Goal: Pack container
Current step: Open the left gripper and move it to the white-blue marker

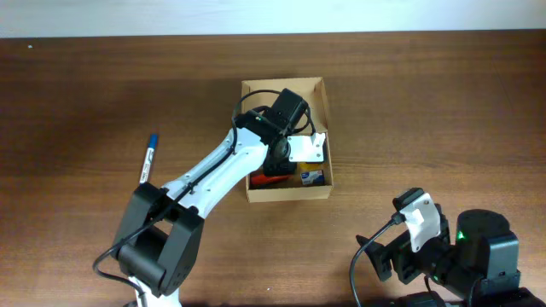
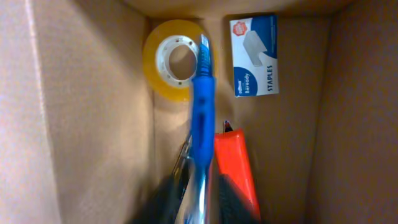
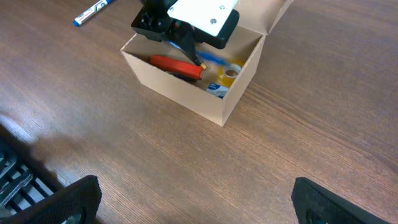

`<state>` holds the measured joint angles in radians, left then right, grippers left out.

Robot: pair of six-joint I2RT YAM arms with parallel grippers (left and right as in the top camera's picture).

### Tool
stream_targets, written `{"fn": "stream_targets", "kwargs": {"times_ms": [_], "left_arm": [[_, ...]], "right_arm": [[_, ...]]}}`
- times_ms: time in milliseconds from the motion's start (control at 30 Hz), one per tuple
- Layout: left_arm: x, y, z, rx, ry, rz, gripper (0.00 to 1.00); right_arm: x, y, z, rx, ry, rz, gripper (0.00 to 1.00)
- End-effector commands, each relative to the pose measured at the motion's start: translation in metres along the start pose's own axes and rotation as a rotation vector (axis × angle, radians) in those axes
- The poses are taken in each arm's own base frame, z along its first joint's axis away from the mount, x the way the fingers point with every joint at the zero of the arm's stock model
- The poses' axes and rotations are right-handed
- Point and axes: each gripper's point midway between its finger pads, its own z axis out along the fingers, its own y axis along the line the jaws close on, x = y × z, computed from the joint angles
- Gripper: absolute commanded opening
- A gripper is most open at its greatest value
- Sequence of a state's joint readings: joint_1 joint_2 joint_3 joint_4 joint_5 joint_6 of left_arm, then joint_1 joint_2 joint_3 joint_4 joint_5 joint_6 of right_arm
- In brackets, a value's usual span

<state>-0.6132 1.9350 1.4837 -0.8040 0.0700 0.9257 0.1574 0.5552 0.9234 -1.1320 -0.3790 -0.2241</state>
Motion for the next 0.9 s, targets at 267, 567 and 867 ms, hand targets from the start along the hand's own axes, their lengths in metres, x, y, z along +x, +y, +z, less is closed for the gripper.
{"fn": "stream_targets", "kwargs": {"times_ms": [267, 567, 867], "left_arm": [[-0.003, 0.011, -0.013, -0.051, 0.003, -0.040, 0.47], [0.002, 0.070, -0.119, -0.362, -0.069, -0.304, 0.44], [0.108, 0.083, -0.170, -0.408, 0.010, -0.664, 0.45]], "right_arm": [[0.000, -0.003, 0.000, 0.016, -0.003, 0.002, 0.99], [0.000, -0.003, 0.000, 0.016, -0.003, 0.002, 0.99], [0.000, -0.003, 0.000, 0.016, -0.003, 0.003, 0.99]]}}
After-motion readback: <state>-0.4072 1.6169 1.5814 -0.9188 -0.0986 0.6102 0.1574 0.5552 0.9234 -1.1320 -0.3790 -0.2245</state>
